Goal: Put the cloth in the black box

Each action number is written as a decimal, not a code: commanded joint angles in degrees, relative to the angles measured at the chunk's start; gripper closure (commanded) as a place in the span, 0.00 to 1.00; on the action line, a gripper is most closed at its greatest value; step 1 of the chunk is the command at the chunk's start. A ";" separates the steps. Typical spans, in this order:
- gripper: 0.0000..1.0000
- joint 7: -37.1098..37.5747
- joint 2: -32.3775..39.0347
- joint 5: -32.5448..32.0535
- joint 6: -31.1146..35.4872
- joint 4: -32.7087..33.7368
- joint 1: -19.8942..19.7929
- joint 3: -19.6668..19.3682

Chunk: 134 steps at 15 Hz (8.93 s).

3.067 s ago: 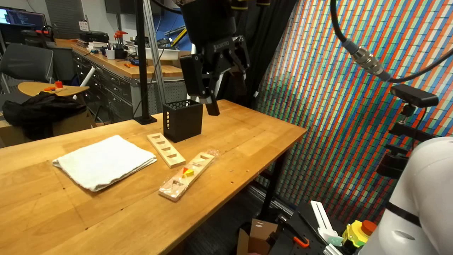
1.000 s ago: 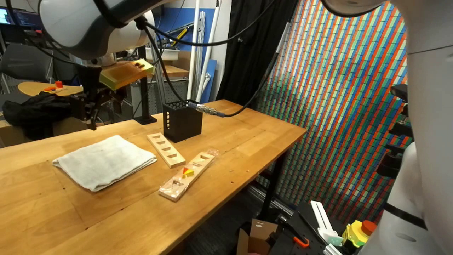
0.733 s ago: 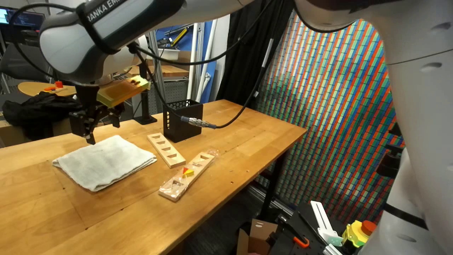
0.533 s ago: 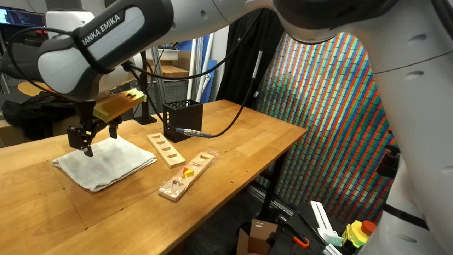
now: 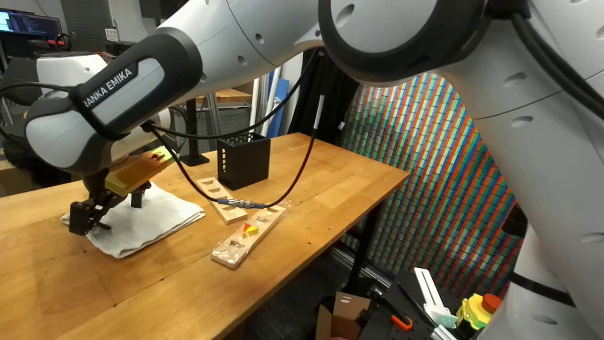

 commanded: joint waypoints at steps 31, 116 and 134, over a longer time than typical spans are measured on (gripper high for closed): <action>0.96 9.85 -26.64 -4.85 -15.46 -8.47 2.66 -3.14; 0.18 -27.01 -20.58 9.39 -17.02 0.99 -22.34 -7.00; 0.19 -14.97 -21.92 9.12 -14.69 -3.10 -22.16 -8.46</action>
